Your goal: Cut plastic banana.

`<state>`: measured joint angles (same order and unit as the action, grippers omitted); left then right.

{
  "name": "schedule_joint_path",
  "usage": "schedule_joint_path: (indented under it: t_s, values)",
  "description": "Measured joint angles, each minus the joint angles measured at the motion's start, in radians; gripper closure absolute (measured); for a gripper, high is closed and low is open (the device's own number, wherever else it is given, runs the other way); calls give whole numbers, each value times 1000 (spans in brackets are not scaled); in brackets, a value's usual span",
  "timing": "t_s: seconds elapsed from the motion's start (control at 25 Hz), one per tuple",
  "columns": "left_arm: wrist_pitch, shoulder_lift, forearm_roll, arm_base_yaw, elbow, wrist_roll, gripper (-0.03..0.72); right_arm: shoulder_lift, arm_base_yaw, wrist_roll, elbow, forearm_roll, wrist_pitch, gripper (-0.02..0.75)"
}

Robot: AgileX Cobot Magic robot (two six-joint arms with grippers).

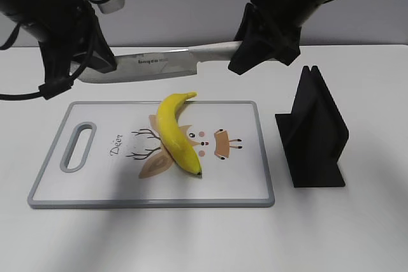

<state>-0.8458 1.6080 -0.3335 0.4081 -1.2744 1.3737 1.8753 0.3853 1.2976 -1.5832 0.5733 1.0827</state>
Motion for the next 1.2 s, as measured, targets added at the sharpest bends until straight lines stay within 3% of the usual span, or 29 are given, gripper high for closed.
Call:
schedule_joint_path:
  t_s: [0.36,1.2]
  values:
    - [89,90,-66,5,-1,7,687,36,7,-107,-1,-191,-24,551]
    - [59,168,-70,3,-1,12,692,168,35,-117,-5,-233,-47,549]
